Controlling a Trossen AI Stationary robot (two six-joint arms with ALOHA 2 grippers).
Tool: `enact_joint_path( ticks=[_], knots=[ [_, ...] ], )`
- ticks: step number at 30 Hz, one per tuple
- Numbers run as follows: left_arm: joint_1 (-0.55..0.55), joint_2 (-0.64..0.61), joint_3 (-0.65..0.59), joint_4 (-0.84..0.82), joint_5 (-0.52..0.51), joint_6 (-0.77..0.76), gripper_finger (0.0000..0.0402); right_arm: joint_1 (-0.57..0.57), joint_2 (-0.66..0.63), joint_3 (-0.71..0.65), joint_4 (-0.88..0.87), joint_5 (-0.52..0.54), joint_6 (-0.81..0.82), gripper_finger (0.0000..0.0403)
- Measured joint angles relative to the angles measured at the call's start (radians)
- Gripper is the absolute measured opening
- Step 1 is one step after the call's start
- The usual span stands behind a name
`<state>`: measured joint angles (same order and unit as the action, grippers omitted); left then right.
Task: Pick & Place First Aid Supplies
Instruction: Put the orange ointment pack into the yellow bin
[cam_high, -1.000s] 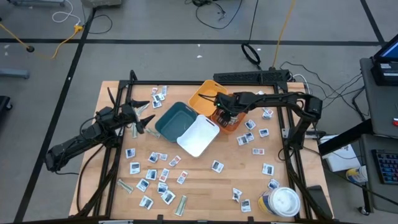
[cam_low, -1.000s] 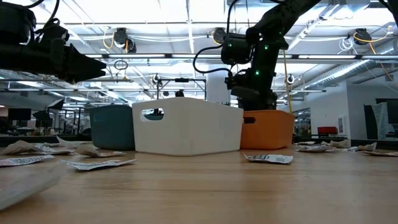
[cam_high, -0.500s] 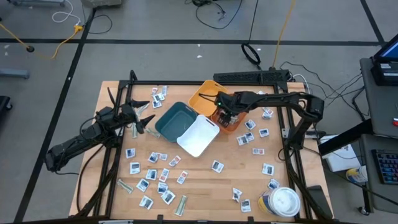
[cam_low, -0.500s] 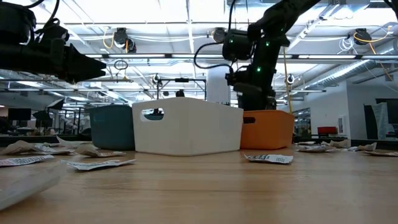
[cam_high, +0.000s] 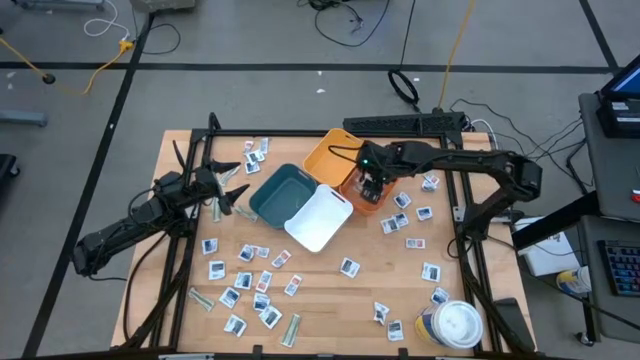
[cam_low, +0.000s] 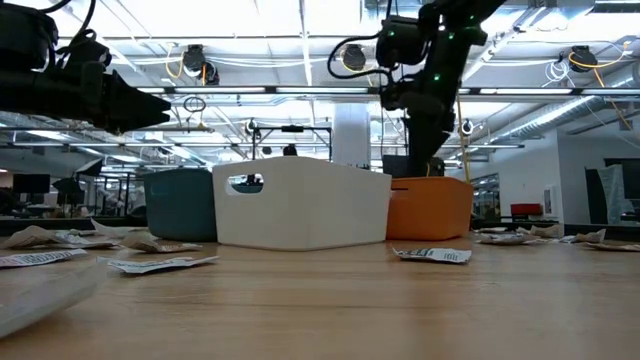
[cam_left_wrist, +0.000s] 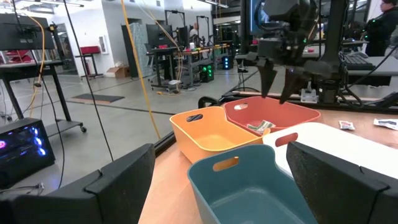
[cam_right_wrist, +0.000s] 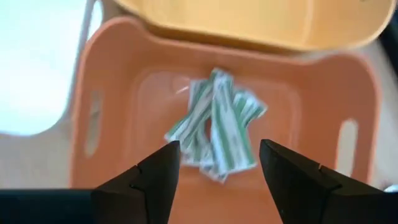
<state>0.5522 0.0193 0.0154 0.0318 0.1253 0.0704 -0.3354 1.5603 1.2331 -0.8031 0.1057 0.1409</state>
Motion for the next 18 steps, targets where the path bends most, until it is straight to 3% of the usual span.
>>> enact_joint_path(
  ticks=[13,18],
  knots=[
    [0.000,0.000,0.000,0.000,0.000,0.000,0.0367,0.100,-0.113,0.000,-0.259,-0.033,0.030,0.0212],
    [0.000,0.000,0.000,0.000,0.000,0.000,0.0367,0.153,-0.169,-0.028,-0.285,-0.033,0.031,0.0212]
  ],
)
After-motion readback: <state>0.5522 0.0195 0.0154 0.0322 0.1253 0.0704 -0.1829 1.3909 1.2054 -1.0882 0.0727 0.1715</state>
